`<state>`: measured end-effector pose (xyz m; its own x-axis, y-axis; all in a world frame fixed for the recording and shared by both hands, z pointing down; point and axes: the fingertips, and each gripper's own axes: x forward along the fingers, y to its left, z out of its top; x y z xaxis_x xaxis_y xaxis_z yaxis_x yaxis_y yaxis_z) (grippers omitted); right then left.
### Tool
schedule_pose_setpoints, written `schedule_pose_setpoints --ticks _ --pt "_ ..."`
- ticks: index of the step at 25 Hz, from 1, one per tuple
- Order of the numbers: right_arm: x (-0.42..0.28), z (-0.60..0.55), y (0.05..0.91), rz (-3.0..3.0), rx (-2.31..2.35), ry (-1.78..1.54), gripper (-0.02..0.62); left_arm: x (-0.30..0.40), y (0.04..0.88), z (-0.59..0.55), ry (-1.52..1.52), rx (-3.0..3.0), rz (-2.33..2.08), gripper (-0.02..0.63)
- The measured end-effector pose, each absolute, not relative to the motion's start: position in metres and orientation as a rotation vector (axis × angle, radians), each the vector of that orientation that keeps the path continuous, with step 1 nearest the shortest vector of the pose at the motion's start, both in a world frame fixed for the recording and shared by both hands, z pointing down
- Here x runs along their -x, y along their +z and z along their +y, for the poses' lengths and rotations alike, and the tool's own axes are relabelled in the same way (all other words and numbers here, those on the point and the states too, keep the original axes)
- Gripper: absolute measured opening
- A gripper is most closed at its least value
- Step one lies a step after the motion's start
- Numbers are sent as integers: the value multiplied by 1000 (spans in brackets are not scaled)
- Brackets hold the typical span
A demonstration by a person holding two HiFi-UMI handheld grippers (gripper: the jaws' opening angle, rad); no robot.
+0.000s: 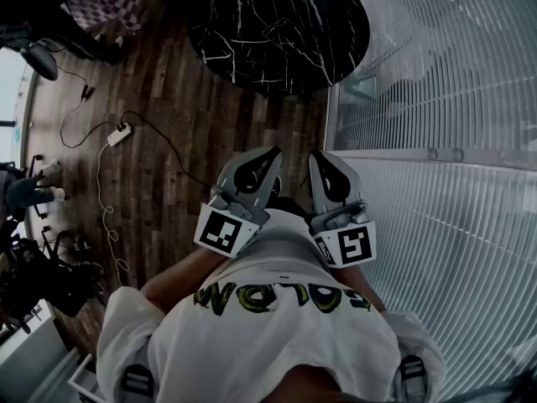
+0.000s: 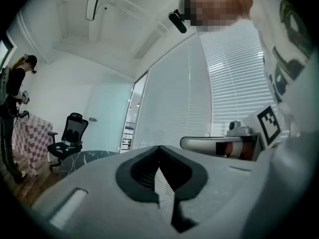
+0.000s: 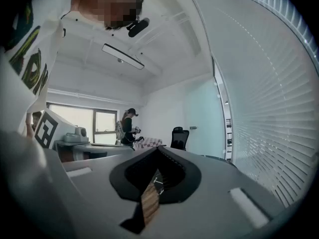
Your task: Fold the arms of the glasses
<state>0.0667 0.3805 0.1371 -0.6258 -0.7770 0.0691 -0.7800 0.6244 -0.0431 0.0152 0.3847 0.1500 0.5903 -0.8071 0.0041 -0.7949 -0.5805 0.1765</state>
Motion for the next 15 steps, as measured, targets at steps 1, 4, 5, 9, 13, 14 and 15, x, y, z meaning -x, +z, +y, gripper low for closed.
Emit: schedule_pose_setpoints --ticks 1,4,5,9,13,14,15 --pt "-68 380 137 -2791 -1341 105 2 -16 150 384 -116 -2656 -1350 2" --pt "-73 376 139 -2796 -1345 104 2 -21 152 381 -115 -2655 -1354 2" --pt "-74 375 139 -2802 -1343 107 2 -23 153 380 -112 -2654 -1356 2" --pt "-80 373 142 -2826 -1323 130 2 -29 158 376 -90 -2634 -1370 2" --pt "-89 372 144 -2826 -1317 142 2 -35 161 375 -65 -2621 -1390 2" --pt "-91 372 146 -2824 -1318 151 2 -36 163 375 -59 -2615 -1394 2" --pt "-93 372 148 -2822 -1320 161 2 -38 165 376 -54 -2608 -1395 2"
